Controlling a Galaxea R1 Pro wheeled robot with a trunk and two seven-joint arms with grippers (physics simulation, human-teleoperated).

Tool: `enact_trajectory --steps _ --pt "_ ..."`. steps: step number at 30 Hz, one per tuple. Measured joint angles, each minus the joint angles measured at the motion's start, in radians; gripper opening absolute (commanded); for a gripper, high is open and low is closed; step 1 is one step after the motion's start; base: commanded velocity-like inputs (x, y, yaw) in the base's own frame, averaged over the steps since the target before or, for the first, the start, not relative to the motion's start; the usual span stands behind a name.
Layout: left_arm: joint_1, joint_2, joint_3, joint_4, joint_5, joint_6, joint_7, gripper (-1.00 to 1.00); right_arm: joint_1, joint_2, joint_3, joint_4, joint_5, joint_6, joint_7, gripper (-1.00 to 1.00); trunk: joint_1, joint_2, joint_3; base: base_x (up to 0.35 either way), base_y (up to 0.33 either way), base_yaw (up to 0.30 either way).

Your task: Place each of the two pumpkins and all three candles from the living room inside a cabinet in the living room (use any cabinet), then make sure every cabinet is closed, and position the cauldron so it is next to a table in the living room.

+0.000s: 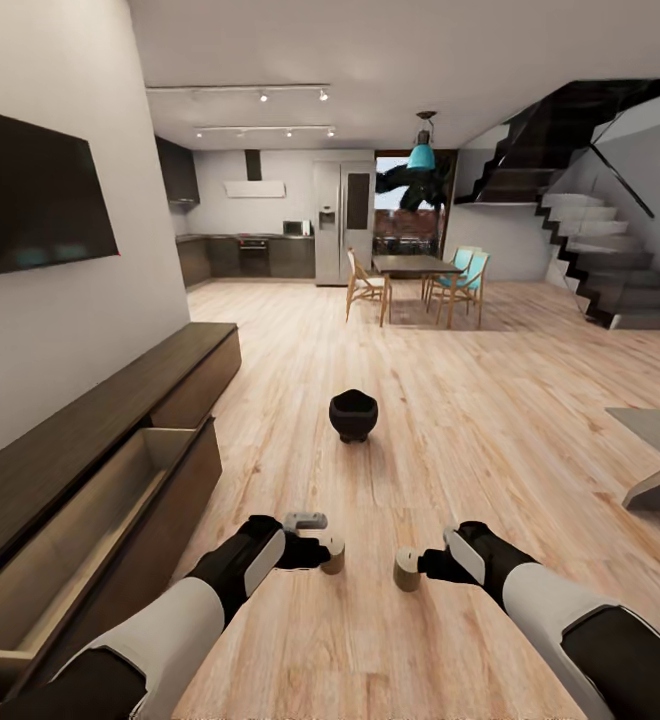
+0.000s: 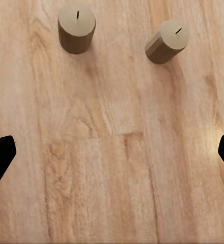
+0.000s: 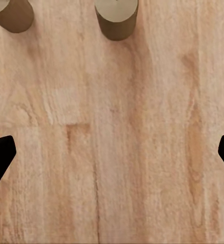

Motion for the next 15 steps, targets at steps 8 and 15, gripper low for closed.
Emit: enact_trajectory --steps 8,15 --pt "-0.082 0.000 0.001 -0.001 0.019 0.109 0.001 1.00 -0.039 0.000 -0.001 -0.038 -0.001 0.027 -0.006 1.00 0.031 -0.056 -0.038 0.000 0.000 0.000" --pt "-0.093 0.000 0.001 -0.008 0.024 0.117 -0.001 1.00 -0.066 -0.002 -0.003 -0.047 -0.002 0.043 -0.007 1.00 0.058 -0.105 -0.071 0.000 0.000 0.000"
